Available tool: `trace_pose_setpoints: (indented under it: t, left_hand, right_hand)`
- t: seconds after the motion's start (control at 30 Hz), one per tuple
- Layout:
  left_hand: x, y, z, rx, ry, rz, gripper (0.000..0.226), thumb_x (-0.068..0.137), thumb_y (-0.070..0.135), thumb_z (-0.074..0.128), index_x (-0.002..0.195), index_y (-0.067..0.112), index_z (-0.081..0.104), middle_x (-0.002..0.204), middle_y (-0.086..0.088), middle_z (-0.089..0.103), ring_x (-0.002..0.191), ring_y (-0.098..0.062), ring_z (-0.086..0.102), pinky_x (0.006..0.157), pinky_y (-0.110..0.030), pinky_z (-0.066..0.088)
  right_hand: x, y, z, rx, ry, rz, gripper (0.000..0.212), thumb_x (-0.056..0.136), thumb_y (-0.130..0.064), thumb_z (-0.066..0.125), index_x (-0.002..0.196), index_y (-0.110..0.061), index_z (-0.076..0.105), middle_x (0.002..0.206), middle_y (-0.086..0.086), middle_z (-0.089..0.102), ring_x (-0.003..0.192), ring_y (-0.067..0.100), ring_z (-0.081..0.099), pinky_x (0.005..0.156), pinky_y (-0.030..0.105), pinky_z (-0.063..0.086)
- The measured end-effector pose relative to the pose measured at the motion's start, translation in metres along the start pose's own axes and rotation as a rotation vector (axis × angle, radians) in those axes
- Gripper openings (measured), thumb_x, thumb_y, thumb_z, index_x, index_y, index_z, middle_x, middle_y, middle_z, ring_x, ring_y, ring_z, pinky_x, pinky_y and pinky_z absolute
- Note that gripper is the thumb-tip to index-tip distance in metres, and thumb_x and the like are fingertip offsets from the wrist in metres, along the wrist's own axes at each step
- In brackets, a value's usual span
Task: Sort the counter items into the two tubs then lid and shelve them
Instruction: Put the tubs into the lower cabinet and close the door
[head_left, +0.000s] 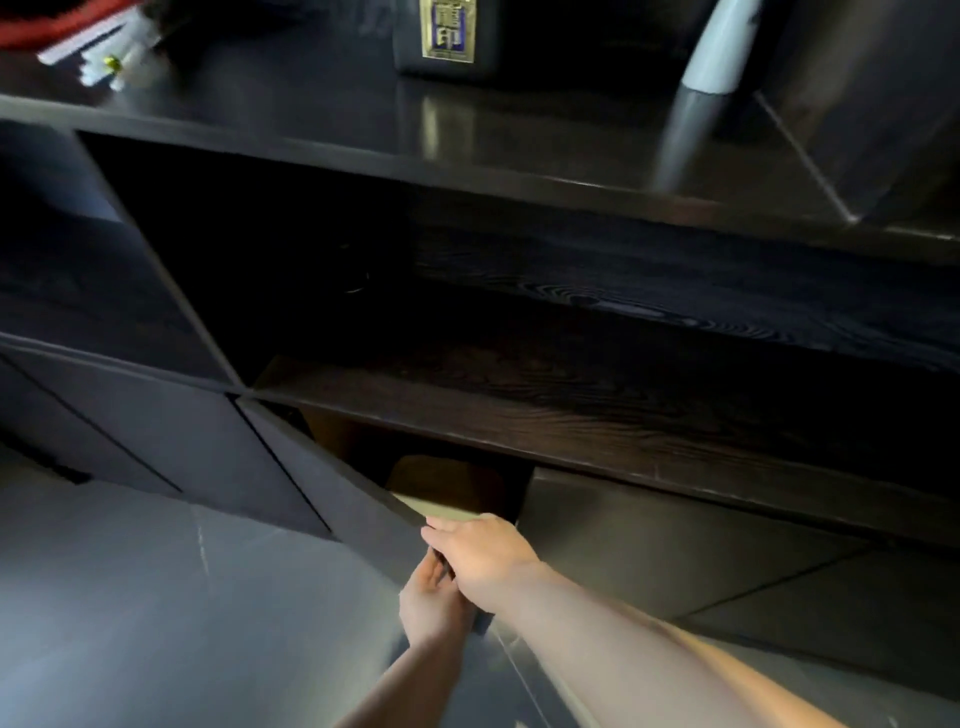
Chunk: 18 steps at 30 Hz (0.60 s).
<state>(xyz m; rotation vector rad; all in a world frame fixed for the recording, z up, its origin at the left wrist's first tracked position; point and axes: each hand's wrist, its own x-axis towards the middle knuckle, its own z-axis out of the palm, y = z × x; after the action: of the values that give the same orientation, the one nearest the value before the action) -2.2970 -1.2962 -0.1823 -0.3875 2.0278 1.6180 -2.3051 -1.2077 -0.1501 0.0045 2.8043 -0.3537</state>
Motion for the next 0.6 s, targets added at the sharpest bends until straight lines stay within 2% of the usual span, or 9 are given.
trace_pose_setpoints:
  t: [0.07, 0.13, 0.17, 0.23, 0.3, 0.37, 0.47, 0.53, 0.6]
  left_hand:
    - [0.010, 0.002, 0.011, 0.056, 0.013, 0.015, 0.020, 0.090, 0.013, 0.052, 0.091, 0.028, 0.065, 0.070, 0.016, 0.065, 0.067, -0.001, 0.058, 0.043, -0.010, 0.041]
    - [0.023, 0.006, 0.017, 0.049, -0.011, -0.008, 0.019, 0.092, 0.012, 0.052, 0.094, 0.023, 0.068, 0.077, 0.009, 0.068, 0.070, -0.005, 0.060, 0.046, -0.007, 0.044]
    - [0.029, 0.008, 0.018, 0.058, -0.047, -0.024, 0.019, 0.091, 0.012, 0.054, 0.102, 0.017, 0.069, 0.088, 0.004, 0.071, 0.081, -0.010, 0.064, 0.057, -0.009, 0.049]
    - [0.044, 0.012, 0.020, 0.041, -0.080, -0.049, 0.027, 0.088, 0.012, 0.062, 0.115, 0.008, 0.066, 0.108, -0.007, 0.071, 0.101, -0.020, 0.064, 0.087, -0.027, 0.052]
    - [0.059, 0.017, 0.021, 0.032, -0.078, -0.090, 0.033, 0.084, 0.012, 0.069, 0.115, 0.002, 0.066, 0.113, -0.011, 0.069, 0.106, -0.025, 0.063, 0.099, -0.040, 0.047]
    - [0.071, 0.024, 0.025, 0.081, -0.097, -0.113, 0.037, 0.080, 0.018, 0.074, 0.109, -0.003, 0.067, 0.111, -0.016, 0.069, 0.106, -0.029, 0.064, 0.099, -0.043, 0.048]
    - [0.085, 0.031, 0.032, 0.193, -0.135, -0.069, 0.029, 0.076, 0.027, 0.076, 0.089, 0.001, 0.072, 0.093, -0.021, 0.071, 0.093, -0.033, 0.067, 0.086, -0.040, 0.052]
    - [0.090, 0.035, 0.035, 0.183, -0.164, -0.076, 0.017, 0.077, 0.022, 0.075, 0.074, 0.006, 0.071, 0.083, -0.023, 0.070, 0.084, -0.037, 0.067, 0.082, -0.041, 0.053]
    - [0.099, 0.037, 0.037, 0.184, -0.200, -0.083, 0.020, 0.080, 0.018, 0.072, 0.064, 0.010, 0.064, 0.084, -0.027, 0.068, 0.078, -0.037, 0.066, 0.082, -0.042, 0.054]
  right_hand:
    - [0.004, 0.006, -0.003, -0.060, 0.037, 0.012, 0.031, 0.089, -0.004, 0.052, 0.118, -0.013, 0.053, 0.126, 0.005, 0.054, 0.107, 0.034, 0.057, 0.089, 0.040, 0.043]
    - [0.008, 0.013, -0.003, -0.081, 0.052, 0.043, 0.037, 0.084, -0.003, 0.057, 0.119, -0.013, 0.053, 0.127, 0.005, 0.053, 0.113, 0.030, 0.052, 0.095, 0.040, 0.039]
    - [0.009, 0.018, -0.002, -0.073, 0.053, 0.067, 0.044, 0.082, -0.003, 0.059, 0.124, -0.013, 0.052, 0.133, 0.005, 0.049, 0.119, 0.028, 0.048, 0.100, 0.039, 0.038]
    - [0.009, 0.029, 0.001, -0.039, 0.064, 0.098, 0.052, 0.084, -0.003, 0.055, 0.134, -0.013, 0.045, 0.144, 0.004, 0.040, 0.128, 0.026, 0.040, 0.107, 0.039, 0.032]
    - [0.004, 0.036, 0.006, 0.013, 0.101, 0.126, 0.054, 0.086, -0.005, 0.050, 0.139, -0.012, 0.041, 0.149, 0.005, 0.036, 0.131, 0.026, 0.035, 0.108, 0.037, 0.029]
    - [-0.005, 0.039, 0.013, 0.034, 0.155, 0.162, 0.061, 0.085, -0.008, 0.051, 0.144, -0.011, 0.035, 0.153, 0.005, 0.031, 0.134, 0.024, 0.032, 0.108, 0.034, 0.027]
    - [-0.011, 0.039, 0.027, 0.062, 0.222, 0.241, 0.076, 0.080, -0.009, 0.057, 0.149, -0.013, 0.025, 0.157, 0.004, 0.023, 0.141, 0.022, 0.025, 0.114, 0.031, 0.021]
    - [-0.008, 0.033, 0.029, 0.095, 0.265, 0.295, 0.074, 0.081, -0.010, 0.054, 0.148, -0.014, 0.025, 0.155, 0.004, 0.026, 0.142, 0.021, 0.024, 0.115, 0.029, 0.016]
    - [-0.001, 0.028, 0.028, 0.110, 0.311, 0.352, 0.067, 0.083, -0.012, 0.054, 0.145, -0.017, 0.029, 0.151, 0.003, 0.032, 0.139, 0.021, 0.028, 0.114, 0.029, 0.017]
